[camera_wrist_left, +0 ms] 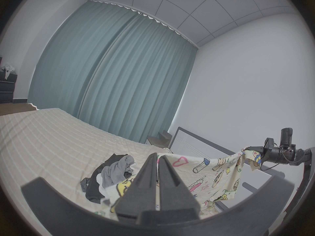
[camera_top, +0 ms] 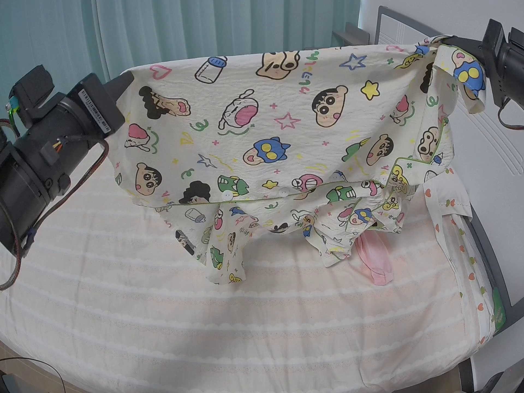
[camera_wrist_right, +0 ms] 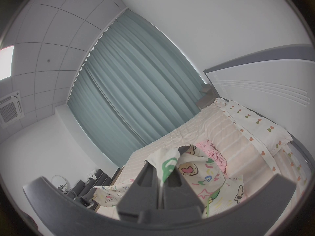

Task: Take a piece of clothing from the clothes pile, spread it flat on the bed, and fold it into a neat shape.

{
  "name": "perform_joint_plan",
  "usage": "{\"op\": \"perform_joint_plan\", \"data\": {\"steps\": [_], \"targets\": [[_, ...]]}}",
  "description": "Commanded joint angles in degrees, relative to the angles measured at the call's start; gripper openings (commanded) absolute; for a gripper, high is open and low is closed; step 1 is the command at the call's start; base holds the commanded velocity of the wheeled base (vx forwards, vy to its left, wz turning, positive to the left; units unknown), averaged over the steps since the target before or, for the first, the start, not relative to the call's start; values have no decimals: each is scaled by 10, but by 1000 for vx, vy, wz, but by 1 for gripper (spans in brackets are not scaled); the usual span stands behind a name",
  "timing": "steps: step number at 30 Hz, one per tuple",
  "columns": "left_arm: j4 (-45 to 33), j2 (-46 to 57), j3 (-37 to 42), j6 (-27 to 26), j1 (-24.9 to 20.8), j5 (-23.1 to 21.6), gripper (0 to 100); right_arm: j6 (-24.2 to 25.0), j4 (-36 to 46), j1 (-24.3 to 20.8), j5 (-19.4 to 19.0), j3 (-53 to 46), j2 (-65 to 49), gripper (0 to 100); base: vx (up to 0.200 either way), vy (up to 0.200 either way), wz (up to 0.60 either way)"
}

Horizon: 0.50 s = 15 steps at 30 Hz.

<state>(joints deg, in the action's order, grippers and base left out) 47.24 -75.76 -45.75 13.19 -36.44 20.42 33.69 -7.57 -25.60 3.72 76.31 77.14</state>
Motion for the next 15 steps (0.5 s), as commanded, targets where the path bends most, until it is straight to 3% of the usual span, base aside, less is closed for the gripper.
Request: {"op": "perform_joint_plan", "data": {"steps": [1, 6, 15], "targets": [[0, 17, 35, 10, -6, 1, 0, 4, -2, -16, -11, -35, -40, 0, 0, 0, 0], [0, 18, 50, 38, -12, 1, 0, 8, -3, -16, -21, -56, -56, 0, 0, 0, 0], [-1, 24, 72, 46, -14, 1, 0, 29, -3, -17, -24, -71, -69, 0, -200, 0, 0]]}}
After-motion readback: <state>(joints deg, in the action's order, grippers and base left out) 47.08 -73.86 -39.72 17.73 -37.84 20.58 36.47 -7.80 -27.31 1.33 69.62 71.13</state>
